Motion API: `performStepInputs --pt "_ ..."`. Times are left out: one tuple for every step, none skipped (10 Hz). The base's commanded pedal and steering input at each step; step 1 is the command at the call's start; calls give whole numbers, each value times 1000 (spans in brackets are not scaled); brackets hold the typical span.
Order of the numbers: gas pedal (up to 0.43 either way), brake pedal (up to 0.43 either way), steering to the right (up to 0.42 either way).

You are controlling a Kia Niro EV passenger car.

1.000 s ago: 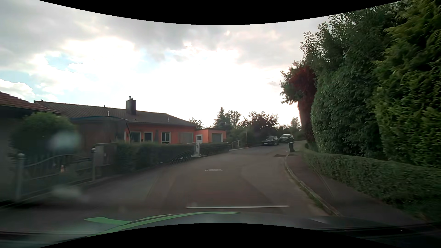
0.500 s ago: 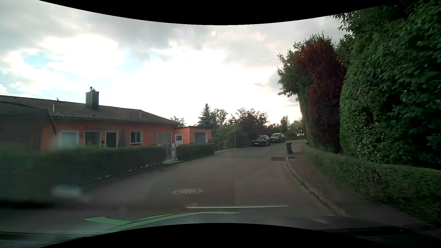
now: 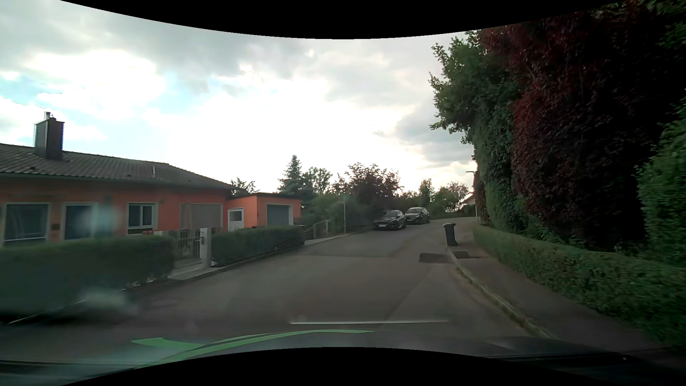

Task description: Follow the waypoints while adhering to traffic rules and regulations

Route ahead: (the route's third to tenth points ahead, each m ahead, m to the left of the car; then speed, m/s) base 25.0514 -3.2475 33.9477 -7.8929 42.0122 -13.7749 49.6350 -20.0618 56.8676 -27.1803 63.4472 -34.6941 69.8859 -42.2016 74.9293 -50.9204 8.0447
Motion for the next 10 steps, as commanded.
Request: performStepInputs --pt "79 0 81" --pt "79 0 85" --pt "79 0 86" --pt "87 0 86" --pt "87 0 86" --pt "87 0 86" --pt "87 0 86" --pt "87 0 85" --pt "98 0 86" --pt "98 0 86"
